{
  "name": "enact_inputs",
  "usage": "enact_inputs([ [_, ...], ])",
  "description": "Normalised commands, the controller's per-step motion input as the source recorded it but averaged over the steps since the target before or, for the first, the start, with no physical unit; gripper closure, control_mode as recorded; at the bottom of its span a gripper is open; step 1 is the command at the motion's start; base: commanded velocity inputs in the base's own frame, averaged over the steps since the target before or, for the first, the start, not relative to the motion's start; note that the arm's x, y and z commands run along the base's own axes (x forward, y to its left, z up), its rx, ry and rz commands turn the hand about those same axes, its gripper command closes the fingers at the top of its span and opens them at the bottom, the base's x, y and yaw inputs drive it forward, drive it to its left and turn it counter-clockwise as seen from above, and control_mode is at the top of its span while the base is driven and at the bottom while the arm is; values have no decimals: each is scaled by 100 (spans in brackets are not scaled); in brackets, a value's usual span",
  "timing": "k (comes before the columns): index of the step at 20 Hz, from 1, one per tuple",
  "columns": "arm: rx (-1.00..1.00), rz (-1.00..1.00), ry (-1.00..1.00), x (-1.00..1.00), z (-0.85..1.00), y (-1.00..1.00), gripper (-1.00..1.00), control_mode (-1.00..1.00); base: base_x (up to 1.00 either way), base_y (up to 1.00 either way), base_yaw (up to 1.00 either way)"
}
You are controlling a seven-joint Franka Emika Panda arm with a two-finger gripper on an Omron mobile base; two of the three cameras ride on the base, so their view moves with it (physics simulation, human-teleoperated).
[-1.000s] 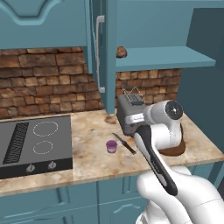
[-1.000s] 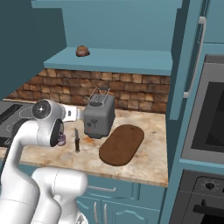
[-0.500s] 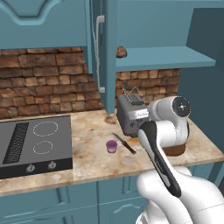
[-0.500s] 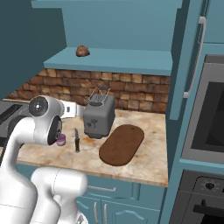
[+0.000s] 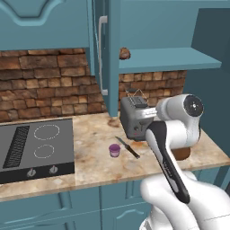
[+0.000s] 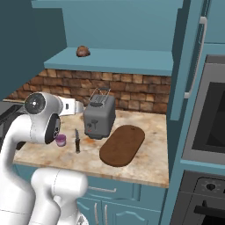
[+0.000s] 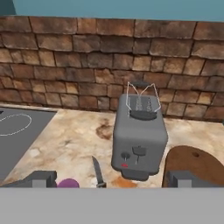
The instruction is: Pick the bread, place it on the cutting board, pick the jam, place it on the counter, and close the cabinet.
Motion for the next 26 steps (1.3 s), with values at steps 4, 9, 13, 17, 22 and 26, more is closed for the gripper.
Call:
enact_inputs([
  [4,0,0,0,-15,30,-1,-100,-100,0,0,0],
  [9,0,0,0,-19,32,0,-100,-100,0,0,0],
  [13,0,0,0,-18,34,0,-100,-100,0,0,0],
  [17,0,0,0,-16,30,0,-100,-100,0,0,0],
  [22,0,0,0,-17,25,0,-100,-100,0,0,0],
  [26,0,0,1,-12,26,0,-100,-100,0,0,0],
])
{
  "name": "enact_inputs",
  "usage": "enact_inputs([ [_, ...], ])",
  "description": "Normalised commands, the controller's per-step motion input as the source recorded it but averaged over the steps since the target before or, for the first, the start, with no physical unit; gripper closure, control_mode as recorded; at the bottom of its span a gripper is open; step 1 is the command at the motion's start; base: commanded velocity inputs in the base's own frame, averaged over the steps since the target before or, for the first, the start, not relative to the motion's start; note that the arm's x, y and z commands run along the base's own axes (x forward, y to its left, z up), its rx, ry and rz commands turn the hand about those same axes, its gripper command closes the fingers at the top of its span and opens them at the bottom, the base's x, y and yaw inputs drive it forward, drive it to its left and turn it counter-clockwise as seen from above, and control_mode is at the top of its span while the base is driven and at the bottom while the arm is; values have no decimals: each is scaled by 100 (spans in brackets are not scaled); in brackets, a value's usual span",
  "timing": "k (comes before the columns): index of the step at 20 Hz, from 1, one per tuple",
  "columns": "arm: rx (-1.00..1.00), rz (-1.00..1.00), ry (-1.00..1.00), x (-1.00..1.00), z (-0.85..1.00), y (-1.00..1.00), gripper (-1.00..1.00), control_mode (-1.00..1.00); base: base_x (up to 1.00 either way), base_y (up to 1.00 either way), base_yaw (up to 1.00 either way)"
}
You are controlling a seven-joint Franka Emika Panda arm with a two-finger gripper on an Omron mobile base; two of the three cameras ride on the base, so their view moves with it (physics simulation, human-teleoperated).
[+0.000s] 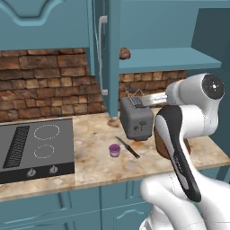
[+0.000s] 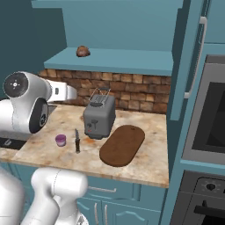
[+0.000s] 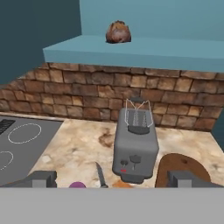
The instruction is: Pick the bread, place it on the cutting board, pick the jam, place it on the counter, and close the cabinet.
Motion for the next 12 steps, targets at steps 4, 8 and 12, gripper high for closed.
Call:
enact_inputs([
  [4,0,0,4,-8,26,0,-100,-100,0,0,0],
  [8,0,0,2,0,23,0,-100,-100,0,0,0],
  [12,0,0,1,0,18,0,-100,-100,0,0,0],
])
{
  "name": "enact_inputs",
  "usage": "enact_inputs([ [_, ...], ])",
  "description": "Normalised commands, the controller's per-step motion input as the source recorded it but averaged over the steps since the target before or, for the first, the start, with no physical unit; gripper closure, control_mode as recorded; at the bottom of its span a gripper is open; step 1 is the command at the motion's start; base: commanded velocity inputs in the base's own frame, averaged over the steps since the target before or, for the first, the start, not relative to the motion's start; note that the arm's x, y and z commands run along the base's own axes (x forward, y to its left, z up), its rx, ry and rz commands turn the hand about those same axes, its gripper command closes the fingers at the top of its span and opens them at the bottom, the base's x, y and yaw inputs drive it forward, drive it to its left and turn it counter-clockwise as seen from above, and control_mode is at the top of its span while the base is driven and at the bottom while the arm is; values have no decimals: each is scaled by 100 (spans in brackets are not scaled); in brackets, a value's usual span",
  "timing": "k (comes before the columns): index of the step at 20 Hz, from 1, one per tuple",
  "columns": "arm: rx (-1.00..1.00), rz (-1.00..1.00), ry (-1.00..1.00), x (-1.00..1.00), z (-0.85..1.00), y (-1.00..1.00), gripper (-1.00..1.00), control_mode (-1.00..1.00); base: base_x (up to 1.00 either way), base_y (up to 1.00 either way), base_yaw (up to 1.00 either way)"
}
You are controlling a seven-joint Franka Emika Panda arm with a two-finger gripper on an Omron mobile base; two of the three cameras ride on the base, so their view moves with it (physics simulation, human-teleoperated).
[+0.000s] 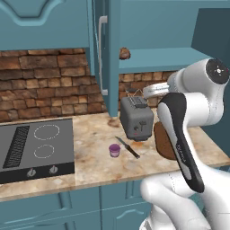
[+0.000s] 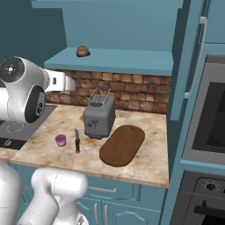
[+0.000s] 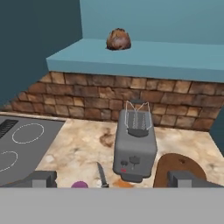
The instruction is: Pick the bread, place it on the cutting board, pick the jam, place it on the counter, and close the cabinet.
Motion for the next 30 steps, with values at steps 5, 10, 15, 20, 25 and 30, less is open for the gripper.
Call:
enact_inputs([
  [5,0,0,0,0,9,0,-100,-100,0,0,0],
  [10,0,0,0,0,1,0,-100,-100,0,0,0],
  [15,0,0,0,6,9,0,-100,-100,0,0,0],
  [20,0,0,0,9,12,0,-100,-100,0,0,0],
  [25,0,0,0,15,20,0,-100,-100,0,0,0],
  [30,0,0,0,14,7,0,-100,-100,0,0,0],
])
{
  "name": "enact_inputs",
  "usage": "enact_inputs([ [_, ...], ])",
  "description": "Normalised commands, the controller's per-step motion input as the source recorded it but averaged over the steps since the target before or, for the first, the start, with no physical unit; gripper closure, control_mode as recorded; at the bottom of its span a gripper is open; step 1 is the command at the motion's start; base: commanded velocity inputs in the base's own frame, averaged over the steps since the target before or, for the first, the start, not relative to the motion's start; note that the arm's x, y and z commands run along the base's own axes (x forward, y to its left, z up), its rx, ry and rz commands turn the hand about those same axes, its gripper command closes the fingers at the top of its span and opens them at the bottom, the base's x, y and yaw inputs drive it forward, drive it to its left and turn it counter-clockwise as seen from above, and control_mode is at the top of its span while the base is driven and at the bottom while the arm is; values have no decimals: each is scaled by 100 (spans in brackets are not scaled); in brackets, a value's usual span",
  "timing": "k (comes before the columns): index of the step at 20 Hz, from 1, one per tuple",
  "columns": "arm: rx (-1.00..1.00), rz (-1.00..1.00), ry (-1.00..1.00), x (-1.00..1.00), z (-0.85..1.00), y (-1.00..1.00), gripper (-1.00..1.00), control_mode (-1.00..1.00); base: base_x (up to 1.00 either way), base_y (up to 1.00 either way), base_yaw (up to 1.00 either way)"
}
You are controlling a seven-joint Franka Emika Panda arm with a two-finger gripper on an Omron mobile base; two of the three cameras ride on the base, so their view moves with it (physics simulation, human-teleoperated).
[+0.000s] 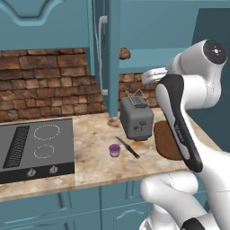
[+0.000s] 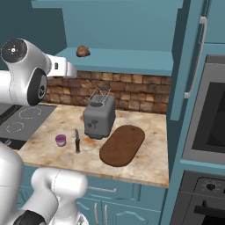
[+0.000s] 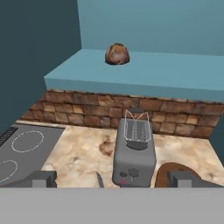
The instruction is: Pick the bread, place it on the cutting board, pick the jam, place it on the counter, and close the cabinet.
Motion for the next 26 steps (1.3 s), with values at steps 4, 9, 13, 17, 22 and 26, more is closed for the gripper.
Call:
enact_inputs([
  [4,0,0,0,13,0,0,-100,-100,0,0,0],
  [9,0,0,0,17,0,0,-100,-100,0,0,0],
  [13,0,0,0,23,0,3,-100,-100,0,0,0],
  [17,0,0,0,24,0,7,-100,-100,0,0,0],
  [22,0,0,0,22,0,7,-100,-100,0,0,0],
  [26,0,0,0,31,0,13,-100,-100,0,0,0],
])
